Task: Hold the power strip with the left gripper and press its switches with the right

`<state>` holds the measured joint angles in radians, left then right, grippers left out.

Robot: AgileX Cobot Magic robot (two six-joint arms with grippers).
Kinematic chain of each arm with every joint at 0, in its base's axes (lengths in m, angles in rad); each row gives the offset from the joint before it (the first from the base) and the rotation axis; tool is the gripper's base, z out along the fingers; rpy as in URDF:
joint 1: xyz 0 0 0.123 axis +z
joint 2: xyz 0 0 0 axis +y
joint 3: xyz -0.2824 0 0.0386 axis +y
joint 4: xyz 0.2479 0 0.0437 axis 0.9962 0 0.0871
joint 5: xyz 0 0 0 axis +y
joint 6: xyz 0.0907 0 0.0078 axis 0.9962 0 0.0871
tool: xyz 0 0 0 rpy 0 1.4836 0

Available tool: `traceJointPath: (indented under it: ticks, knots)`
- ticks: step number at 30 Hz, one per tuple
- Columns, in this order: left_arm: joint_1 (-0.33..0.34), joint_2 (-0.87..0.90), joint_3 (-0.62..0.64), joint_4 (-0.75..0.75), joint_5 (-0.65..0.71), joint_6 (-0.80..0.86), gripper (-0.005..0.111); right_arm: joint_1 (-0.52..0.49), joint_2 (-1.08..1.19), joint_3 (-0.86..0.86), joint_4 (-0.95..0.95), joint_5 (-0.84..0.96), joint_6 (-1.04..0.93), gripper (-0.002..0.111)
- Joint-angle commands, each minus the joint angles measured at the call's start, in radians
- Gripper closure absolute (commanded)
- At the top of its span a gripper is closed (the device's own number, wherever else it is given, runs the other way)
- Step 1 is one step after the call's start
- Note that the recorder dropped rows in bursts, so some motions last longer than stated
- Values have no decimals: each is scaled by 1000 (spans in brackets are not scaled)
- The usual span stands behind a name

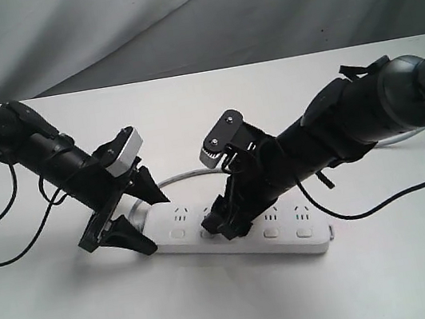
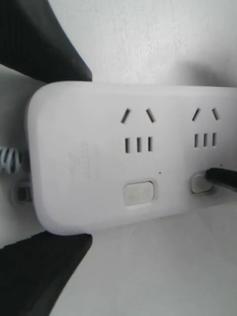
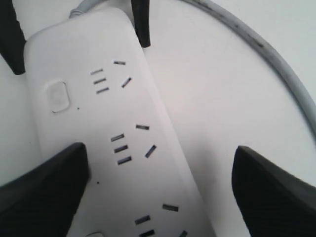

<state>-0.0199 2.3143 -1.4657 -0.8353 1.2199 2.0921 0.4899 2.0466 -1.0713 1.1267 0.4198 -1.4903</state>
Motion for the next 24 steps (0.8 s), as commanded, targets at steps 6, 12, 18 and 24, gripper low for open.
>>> traceJointPath:
  ticks: [6, 12, 18, 24]
  knots:
    - [5, -7, -6, 9, 1, 2, 62, -11, 26, 51, -121, -46, -52, 35]
    - [5, -7, -6, 9, 1, 2, 62, -16, -103, 48, 60, -42, -196, 35]
    - [5, -7, -6, 9, 1, 2, 62, -48, -234, 46, 66, -10, -211, 35]
    - [5, -7, -6, 9, 1, 2, 62, -73, -244, 64, 58, 39, -222, 35]
